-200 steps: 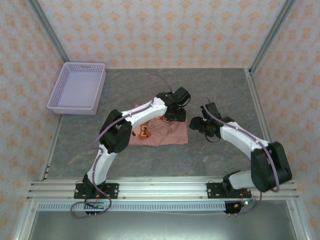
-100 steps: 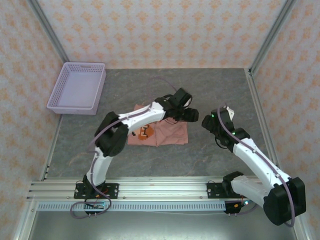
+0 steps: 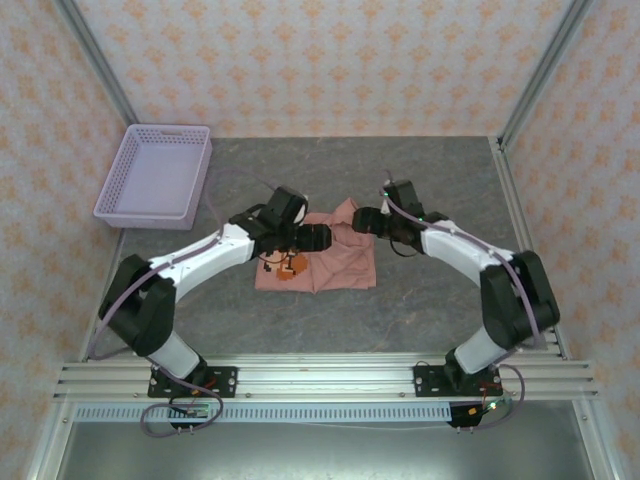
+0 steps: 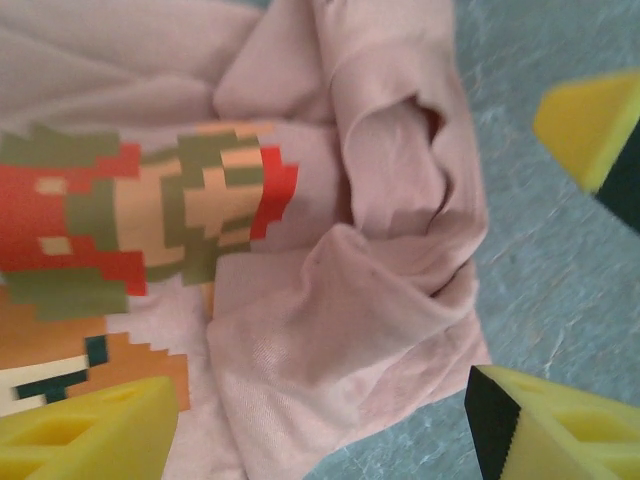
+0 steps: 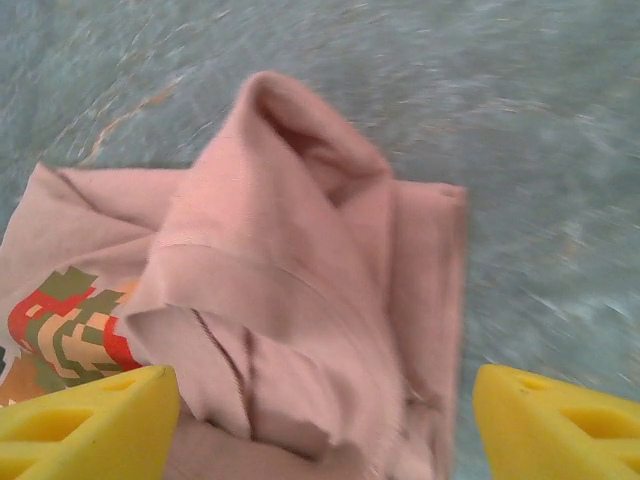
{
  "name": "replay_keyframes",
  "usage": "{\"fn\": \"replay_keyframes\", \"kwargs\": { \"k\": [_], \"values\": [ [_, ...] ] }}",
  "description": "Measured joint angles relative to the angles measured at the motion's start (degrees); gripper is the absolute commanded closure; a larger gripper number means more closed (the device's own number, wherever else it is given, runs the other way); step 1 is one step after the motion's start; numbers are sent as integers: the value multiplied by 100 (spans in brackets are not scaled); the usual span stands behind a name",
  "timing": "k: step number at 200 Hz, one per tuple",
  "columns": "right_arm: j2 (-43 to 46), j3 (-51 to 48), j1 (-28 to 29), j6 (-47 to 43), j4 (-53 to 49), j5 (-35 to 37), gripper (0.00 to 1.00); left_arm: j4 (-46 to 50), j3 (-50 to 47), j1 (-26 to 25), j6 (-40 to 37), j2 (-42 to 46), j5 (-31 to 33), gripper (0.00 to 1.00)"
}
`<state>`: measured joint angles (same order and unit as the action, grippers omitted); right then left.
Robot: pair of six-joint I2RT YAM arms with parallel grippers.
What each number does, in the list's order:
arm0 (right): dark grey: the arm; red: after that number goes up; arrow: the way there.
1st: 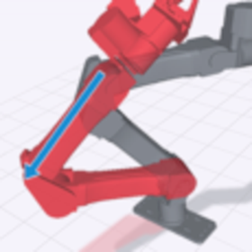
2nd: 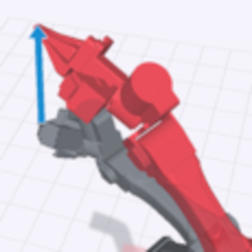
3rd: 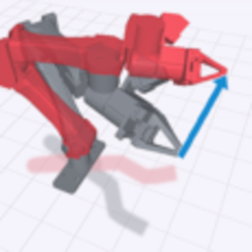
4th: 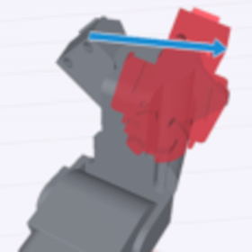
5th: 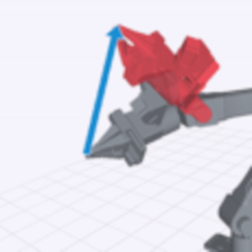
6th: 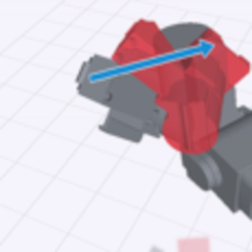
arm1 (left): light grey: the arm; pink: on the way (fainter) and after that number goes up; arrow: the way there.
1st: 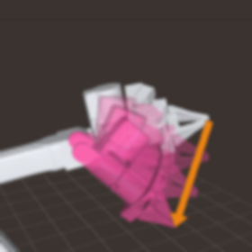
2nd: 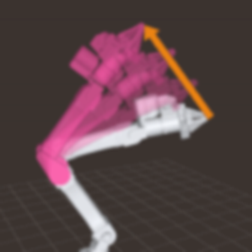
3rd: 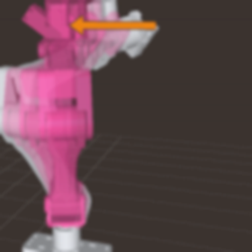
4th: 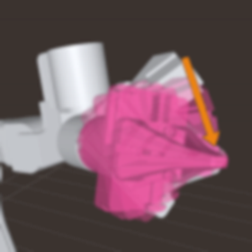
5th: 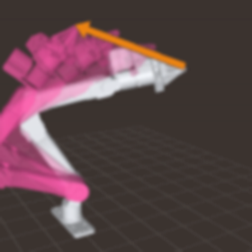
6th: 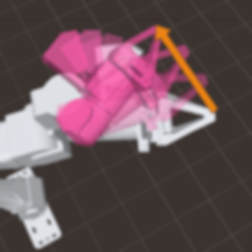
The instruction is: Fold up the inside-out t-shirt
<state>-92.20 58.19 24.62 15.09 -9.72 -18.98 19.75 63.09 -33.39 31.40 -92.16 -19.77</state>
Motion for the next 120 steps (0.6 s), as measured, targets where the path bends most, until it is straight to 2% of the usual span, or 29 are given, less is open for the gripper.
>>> {"fn": "replay_keyframes", "kwargs": {
  "k": [52,84,105,120],
  "values": [
    [-728,407,411,-542,-144,396,24,-693,-256,-111,116,-468,-306,22],
    [-1038,656,326,-627,-232,767,38,-1152,-339,-356,155,-476,-396,22],
    [-1156,870,109,-612,-223,745,47,-1447,-354,-608,153,-575,-428,22],
    [-1189,973,-98,-566,-225,680,51,-1554,-304,-822,120,-737,-428,22]
  ]
}}
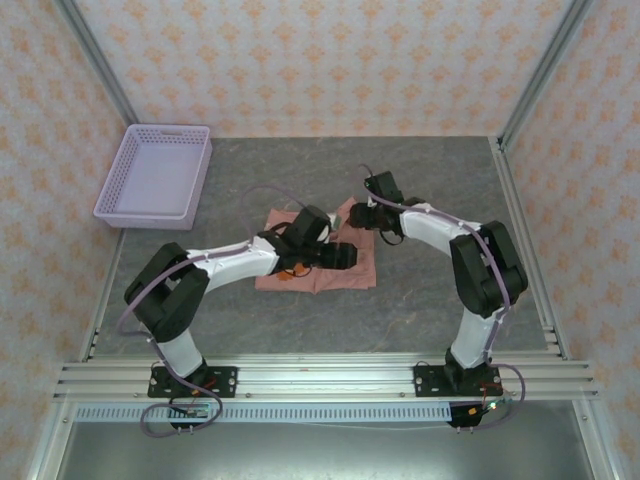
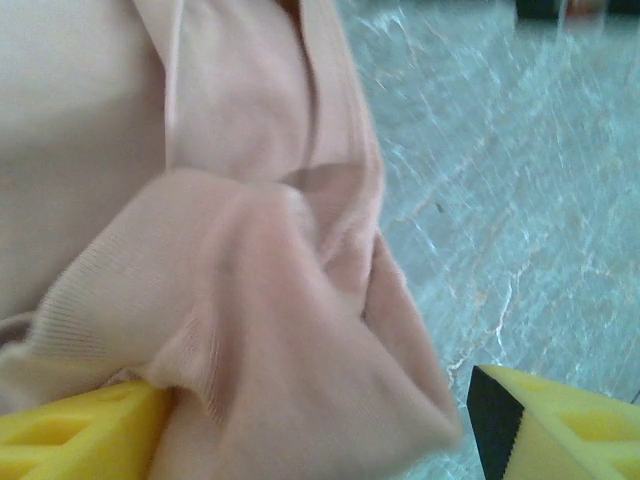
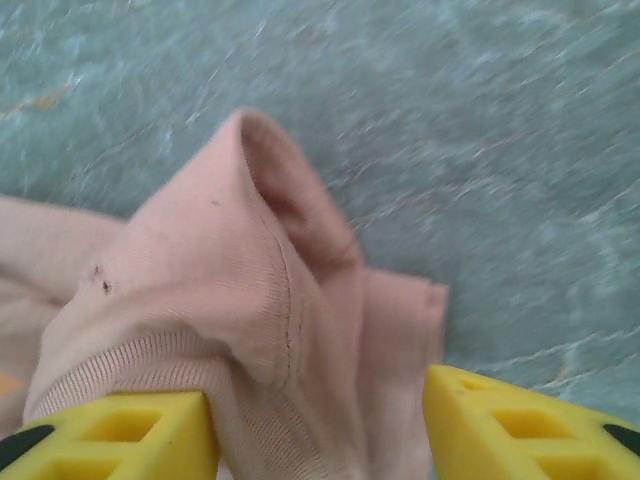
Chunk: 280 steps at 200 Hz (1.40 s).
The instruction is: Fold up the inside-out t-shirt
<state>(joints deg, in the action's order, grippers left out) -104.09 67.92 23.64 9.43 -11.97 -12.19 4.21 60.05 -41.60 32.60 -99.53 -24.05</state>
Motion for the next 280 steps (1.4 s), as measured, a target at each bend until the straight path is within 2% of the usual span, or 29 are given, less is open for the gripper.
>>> {"fn": "replay_keyframes", "kwargs": {
  "k": [21,52,86,120,139,160,182,203,221,248,263,280],
  "values": [
    [-37,116,-275,111,-44,-168,51,4,223,-345,-197,-289,7,22],
    [-87,199,-599,319,-306,-518,45,109,726,-706,-474,-608,11,22],
    [-175,356,-892,402,-833,-785,35,219,1047,-741,-723,-660,48,21],
    [-149,420,-1023,382,-1322,-730,33,409,962,-693,-1010,-350,229,20],
    [116,271,-1058,382,-1416,-627,33,455,577,-446,-1045,291,343,20],
    [645,-15,-1045,433,-1322,-767,33,531,308,177,-1016,844,435,20],
    [833,-55,-852,573,-1051,-946,33,743,280,756,-1008,879,723,20],
    [586,-9,-634,680,-887,-997,33,1095,280,940,-1019,745,957,20],
    [149,173,-601,737,-859,-988,39,1349,278,933,-1023,684,1019,21],
    [-518,579,-632,789,-813,-1005,61,1432,229,852,-1040,660,988,21],
    [-697,717,-632,813,-796,-1016,71,1423,162,654,-1091,645,955,21],
    [-793,883,-632,850,-793,-1016,77,1351,138,291,-1134,531,866,21]
  ]
}}
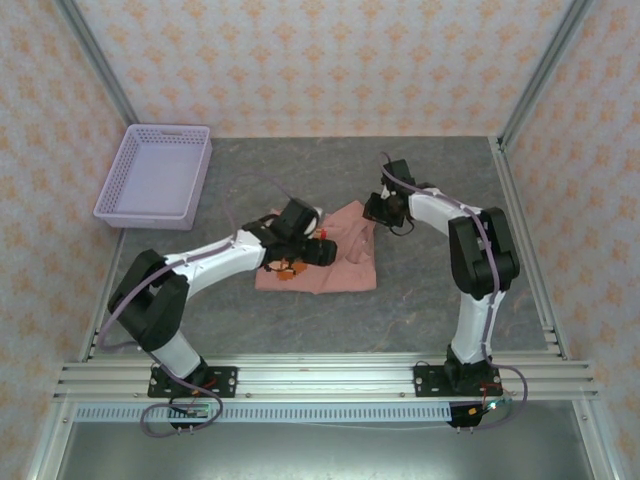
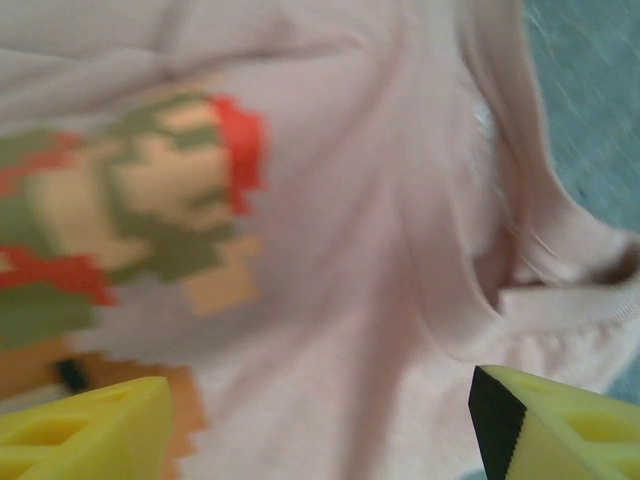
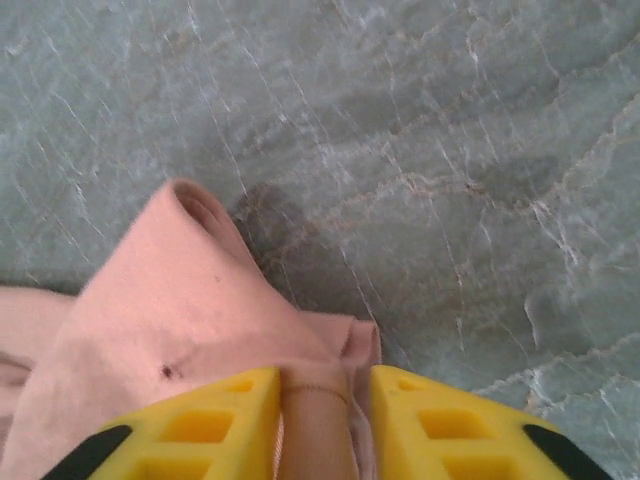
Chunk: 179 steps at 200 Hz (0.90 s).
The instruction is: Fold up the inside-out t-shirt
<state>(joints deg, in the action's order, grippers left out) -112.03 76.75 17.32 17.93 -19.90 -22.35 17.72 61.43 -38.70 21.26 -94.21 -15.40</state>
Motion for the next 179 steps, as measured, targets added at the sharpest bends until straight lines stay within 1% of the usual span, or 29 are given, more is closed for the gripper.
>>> {"fn": "replay_keyframes", "kwargs": {
  "k": [32,49,67,99,116,128,143,156,169,179],
  "values": [
    [-144,428,-17,-96,-2,4,86,-337,157,-621,-17,-669,-345,21],
    [-190,601,-42,-127,-17,4,88,-450,352,-828,-20,-1047,-494,21],
    [-304,837,-81,-170,-70,0,88,-551,560,-918,-22,-1325,-675,21],
    [-518,1128,-142,-267,-223,2,79,-570,935,-925,-116,-1495,-942,20],
    [-474,1075,-179,-354,-348,44,68,-566,1113,-927,-271,-1462,-1010,20],
    [-262,809,-219,-413,-369,105,62,-527,1095,-911,-398,-1303,-1008,19],
    [275,236,-280,-444,-461,175,58,-525,863,-780,-492,-887,-1012,19],
    [909,-334,-321,-450,-509,177,55,-533,531,-474,-485,-376,-1008,19],
    [1628,-894,-321,-444,-531,125,51,-522,264,72,-422,76,-981,19],
    [2153,-1246,-219,-409,-551,96,50,-516,192,531,-321,232,-931,19]
  ]
}}
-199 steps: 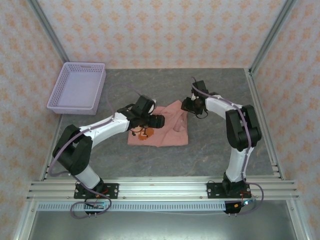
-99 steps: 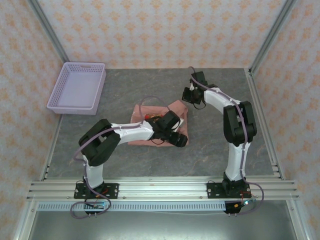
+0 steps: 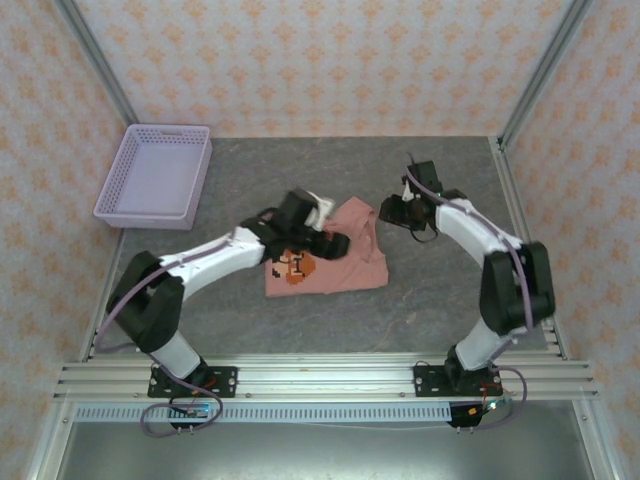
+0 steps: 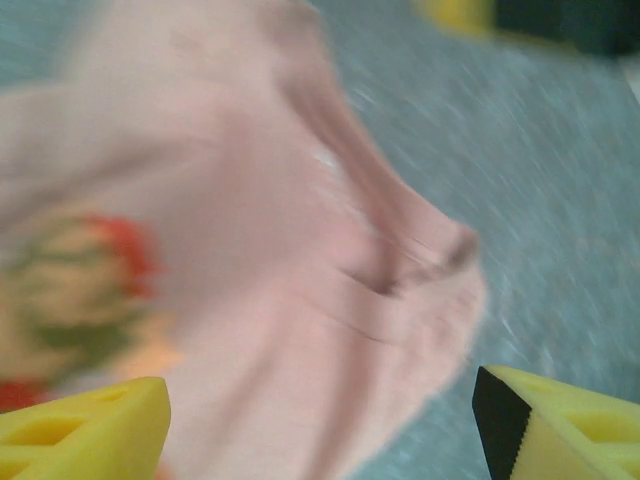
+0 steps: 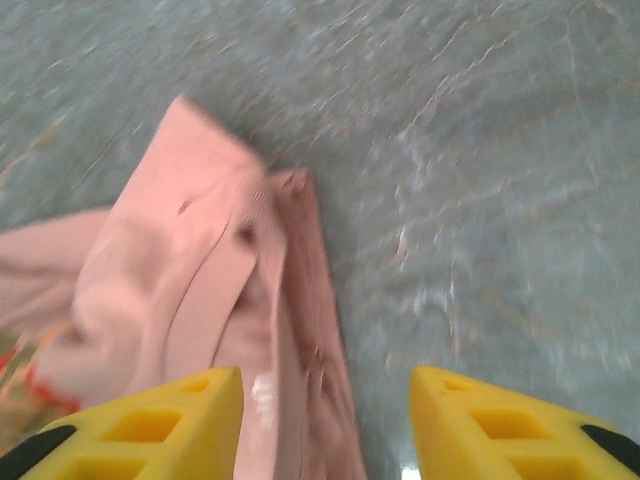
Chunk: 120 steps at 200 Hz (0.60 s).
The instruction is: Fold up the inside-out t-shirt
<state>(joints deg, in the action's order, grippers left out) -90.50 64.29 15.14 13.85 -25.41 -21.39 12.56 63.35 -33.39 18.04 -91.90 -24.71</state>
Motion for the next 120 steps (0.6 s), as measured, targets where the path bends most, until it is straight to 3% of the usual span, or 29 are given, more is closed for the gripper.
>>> {"fn": "replay_keyframes", "kwargs": {
  "k": [21,43,61,86,120],
  "values": [
    [684,-463,503,133,74,-131,50,9,0,876,238,-72,114,20],
    [730,-739,1202,426,382,-420,50,234,313,1388,437,-662,131,22],
    [352,-811,1617,730,614,-616,52,455,752,1528,483,-1342,136,24],
    [-341,-804,1718,916,741,-643,54,643,973,1539,516,-1902,136,25],
    [-848,-586,1423,737,319,-385,54,540,459,1539,581,-1639,98,25]
  ]
}}
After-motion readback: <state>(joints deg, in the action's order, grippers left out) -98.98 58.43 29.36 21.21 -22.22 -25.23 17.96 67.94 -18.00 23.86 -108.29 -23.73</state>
